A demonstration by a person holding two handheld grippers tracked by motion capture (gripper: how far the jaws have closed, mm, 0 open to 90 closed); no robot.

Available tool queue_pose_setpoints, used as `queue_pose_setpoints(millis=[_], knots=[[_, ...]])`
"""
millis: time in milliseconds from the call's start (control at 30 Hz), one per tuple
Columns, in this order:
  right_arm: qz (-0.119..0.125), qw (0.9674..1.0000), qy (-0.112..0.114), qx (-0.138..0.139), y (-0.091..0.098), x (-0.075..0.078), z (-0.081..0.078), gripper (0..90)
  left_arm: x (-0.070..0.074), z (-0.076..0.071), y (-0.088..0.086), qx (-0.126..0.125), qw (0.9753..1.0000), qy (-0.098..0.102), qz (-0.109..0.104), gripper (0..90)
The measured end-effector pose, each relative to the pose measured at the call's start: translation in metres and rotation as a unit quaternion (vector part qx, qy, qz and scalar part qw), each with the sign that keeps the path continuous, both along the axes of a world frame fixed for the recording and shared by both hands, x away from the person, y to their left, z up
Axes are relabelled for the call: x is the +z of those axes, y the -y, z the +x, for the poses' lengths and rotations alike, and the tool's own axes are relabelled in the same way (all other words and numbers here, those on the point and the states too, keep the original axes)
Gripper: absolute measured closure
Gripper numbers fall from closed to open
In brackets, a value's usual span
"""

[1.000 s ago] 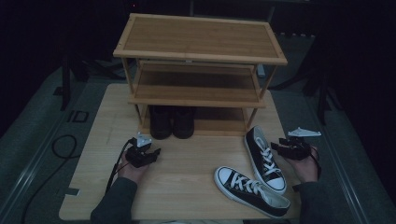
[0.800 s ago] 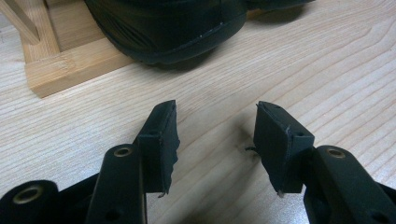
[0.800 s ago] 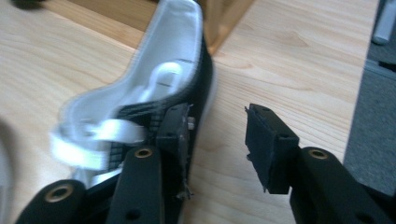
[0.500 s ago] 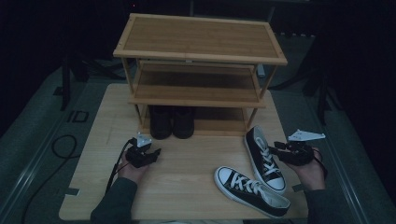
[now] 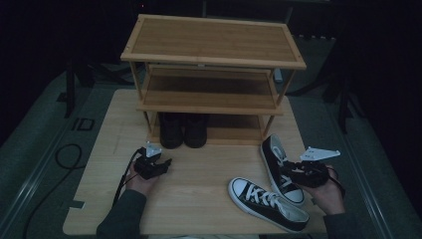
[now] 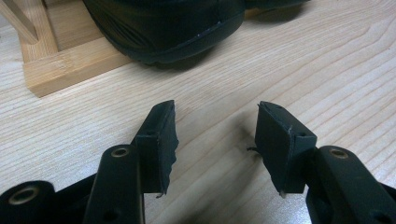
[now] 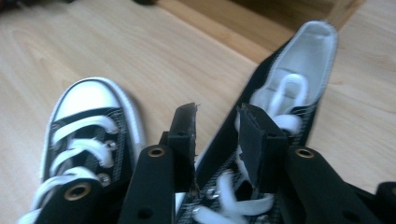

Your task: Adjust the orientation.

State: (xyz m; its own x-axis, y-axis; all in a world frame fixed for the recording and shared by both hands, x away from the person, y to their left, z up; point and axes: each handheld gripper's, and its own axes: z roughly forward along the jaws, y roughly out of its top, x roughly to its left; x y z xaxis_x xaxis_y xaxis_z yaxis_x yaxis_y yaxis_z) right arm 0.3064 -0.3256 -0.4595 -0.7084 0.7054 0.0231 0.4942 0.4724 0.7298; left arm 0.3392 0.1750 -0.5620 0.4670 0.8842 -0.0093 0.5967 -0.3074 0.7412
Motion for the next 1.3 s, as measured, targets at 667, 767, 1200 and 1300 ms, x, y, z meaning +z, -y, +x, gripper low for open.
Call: queue_pose_setpoints(millis=[667, 767, 1200, 1300], knots=[[-0.001, 0.9974, -0.034, 0.063, -0.029, -0.011, -0.033, 75.1, 0.000, 0.000, 0.000, 0.000, 1.0000, 0.000, 0.000, 48.2], [-0.011, 0.9968, -0.039, 0.070, -0.030, -0.010, -0.038, 74.7, 0.000, 0.000, 0.000, 0.000, 1.0000, 0.000, 0.000, 48.2], [-0.026, 0.9944, -0.052, 0.088, -0.025, -0.007, -0.051, 70.8, 0.000, 0.000, 0.000, 0.000, 1.0000, 0.000, 0.001, 48.2], [-0.068, 0.9926, -0.053, 0.086, -0.026, -0.011, -0.054, 71.0, 0.000, 0.000, 0.000, 0.000, 1.0000, 0.000, 0.000, 48.2]])
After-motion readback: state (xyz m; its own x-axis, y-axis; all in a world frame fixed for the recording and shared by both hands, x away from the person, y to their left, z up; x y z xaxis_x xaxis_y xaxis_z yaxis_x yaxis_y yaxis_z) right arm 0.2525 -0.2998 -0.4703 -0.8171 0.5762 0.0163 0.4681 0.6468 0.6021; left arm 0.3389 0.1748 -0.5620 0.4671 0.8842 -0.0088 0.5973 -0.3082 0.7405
